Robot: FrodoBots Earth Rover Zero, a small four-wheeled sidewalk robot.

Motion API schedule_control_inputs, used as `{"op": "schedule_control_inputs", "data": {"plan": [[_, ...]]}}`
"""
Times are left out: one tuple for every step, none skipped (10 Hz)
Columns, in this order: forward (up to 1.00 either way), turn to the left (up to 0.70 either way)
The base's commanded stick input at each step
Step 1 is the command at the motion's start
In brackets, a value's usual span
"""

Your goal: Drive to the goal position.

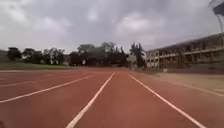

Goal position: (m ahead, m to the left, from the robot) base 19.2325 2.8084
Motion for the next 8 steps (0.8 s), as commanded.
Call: {"op": "schedule_control_inputs", "data": {"plan": [[0.45,0.00],[0.45,0.00],[0.45,0.00],[0.45,0.00],[0.45,0.00],[0.45,0.00],[0.45,0.00],[0.45,0.00]]}}
